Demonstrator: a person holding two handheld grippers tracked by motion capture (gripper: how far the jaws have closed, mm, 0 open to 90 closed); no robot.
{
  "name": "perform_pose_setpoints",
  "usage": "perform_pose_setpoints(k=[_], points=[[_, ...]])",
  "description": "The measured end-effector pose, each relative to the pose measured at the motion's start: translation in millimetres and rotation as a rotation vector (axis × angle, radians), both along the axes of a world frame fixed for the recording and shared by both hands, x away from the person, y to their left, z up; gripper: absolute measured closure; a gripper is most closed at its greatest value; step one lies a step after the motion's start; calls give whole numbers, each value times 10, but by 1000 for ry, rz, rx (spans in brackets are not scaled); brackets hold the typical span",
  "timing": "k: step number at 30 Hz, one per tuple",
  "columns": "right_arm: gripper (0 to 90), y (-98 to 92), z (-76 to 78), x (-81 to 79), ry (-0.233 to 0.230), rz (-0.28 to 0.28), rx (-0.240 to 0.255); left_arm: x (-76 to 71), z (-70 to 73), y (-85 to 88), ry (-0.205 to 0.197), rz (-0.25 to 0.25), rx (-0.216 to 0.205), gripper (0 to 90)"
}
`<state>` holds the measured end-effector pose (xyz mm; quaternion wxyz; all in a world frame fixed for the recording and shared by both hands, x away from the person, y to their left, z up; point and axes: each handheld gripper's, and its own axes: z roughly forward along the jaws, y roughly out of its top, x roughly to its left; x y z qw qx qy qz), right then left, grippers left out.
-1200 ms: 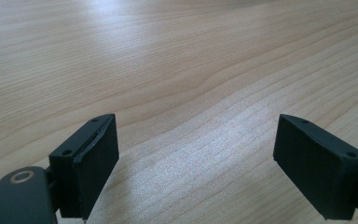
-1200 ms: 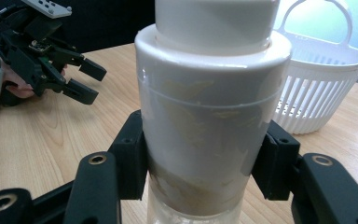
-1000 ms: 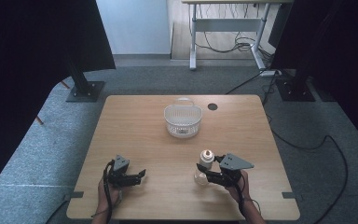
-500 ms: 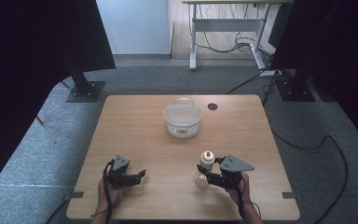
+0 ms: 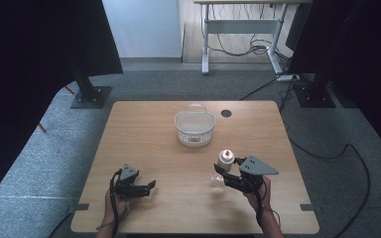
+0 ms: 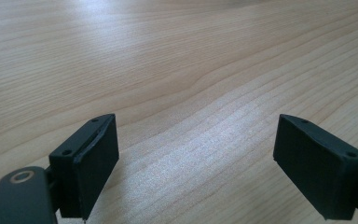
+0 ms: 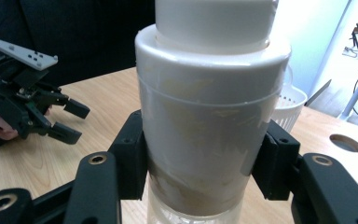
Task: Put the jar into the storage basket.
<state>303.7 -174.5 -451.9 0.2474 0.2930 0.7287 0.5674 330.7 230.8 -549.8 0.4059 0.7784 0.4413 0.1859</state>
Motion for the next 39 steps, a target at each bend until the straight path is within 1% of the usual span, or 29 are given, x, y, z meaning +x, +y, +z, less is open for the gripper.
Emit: perform_pose_setpoints(k=[6, 10, 13, 17, 21, 30, 35, 39], points=[[452, 28, 93, 36, -8, 12, -11, 2, -2, -9, 3, 1, 5, 138], [452, 36, 133, 64, -10, 12, -10, 2, -2, -10, 3, 2, 6, 138], [452, 43, 177, 82, -7, 24, -6, 3, -2, -8, 2, 3, 5, 138], [452, 68, 246, 114, -12, 30, -22, 3, -2, -9, 3, 2, 6, 138], [452, 64, 309, 148, -5, 41, -3, 3, -2, -10, 3, 1, 6, 138], [452, 123, 464, 244, -24, 45, -32, 8, -3, -11, 5, -3, 10, 137], [452, 153, 500, 299, -14, 60, -17, 7, -2, -10, 4, -2, 9, 138], [452, 195, 535, 351, -19, 61, -30, 8, -3, -12, 5, -3, 10, 137]])
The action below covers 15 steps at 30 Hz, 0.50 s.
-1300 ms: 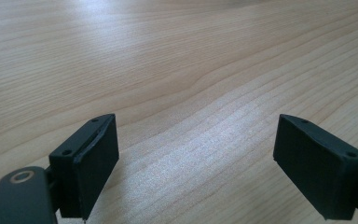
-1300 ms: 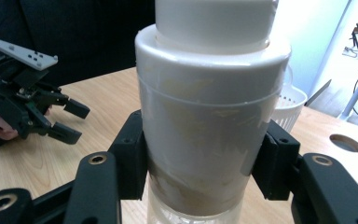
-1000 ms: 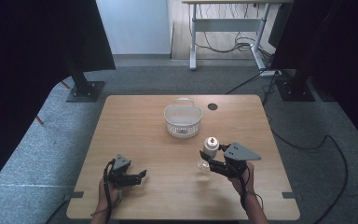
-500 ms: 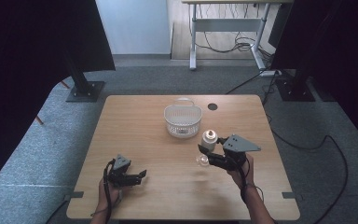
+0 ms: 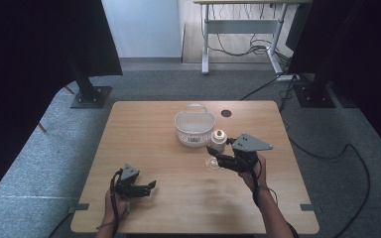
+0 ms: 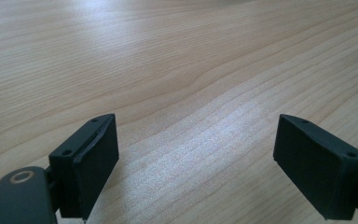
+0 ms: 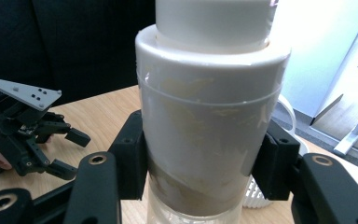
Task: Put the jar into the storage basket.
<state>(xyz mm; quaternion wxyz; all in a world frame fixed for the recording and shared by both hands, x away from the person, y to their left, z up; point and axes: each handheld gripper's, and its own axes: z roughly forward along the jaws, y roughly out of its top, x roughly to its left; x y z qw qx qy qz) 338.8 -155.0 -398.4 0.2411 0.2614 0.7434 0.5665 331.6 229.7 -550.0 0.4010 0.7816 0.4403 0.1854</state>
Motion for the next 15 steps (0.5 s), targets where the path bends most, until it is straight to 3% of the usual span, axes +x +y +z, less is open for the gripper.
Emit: perform_pose_setpoints(k=[15], points=[[452, 223, 121, 193, -15, 25, -27, 3, 0, -6, -2, -3, 10, 137]])
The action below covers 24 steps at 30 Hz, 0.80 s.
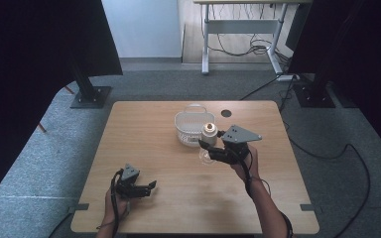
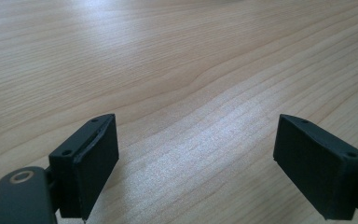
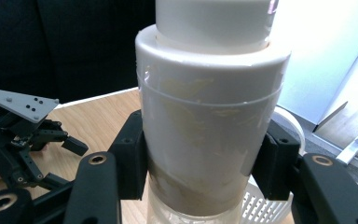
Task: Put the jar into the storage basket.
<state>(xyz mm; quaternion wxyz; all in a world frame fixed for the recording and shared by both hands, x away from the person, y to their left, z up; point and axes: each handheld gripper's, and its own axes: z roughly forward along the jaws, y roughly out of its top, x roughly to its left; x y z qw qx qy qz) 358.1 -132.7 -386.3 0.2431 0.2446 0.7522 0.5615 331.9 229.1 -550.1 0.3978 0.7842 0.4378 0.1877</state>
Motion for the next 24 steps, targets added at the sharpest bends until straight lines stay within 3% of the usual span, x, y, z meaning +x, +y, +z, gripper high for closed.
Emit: perform_pose_setpoints(k=[24], points=[[452, 65, 107, 364, 1, -56, -7, 6, -1, -5, 3, -3, 10, 138]])
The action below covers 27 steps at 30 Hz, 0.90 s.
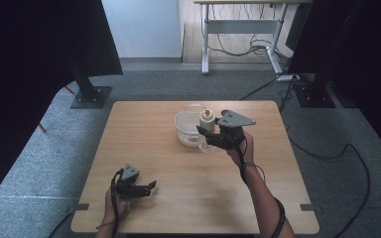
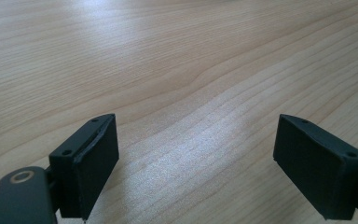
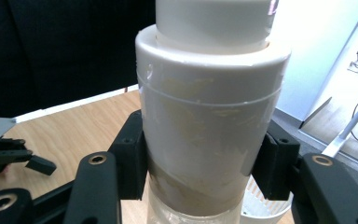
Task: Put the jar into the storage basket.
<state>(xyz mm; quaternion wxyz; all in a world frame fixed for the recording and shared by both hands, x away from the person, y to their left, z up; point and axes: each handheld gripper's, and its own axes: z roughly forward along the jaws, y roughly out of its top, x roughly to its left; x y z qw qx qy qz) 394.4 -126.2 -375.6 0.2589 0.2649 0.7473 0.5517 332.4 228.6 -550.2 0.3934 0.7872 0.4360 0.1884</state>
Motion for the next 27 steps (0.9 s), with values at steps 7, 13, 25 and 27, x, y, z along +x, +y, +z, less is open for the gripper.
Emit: perform_pose_setpoints(k=[7, 13, 25, 27], points=[[452, 14, 22, 100, -1, -15, 1, 0, 1, 1, 2, 1, 1, 137], [452, 40, 20, 203, 16, -25, 8, 1, 1, -1, 2, 1, 2, 138], [452, 149, 2, 408, 30, -42, -12, 1, 1, 0, 2, -1, 1, 137], [452, 170, 2, 437, 34, -42, -13, 2, 1, 0, 3, 0, 0, 137]])
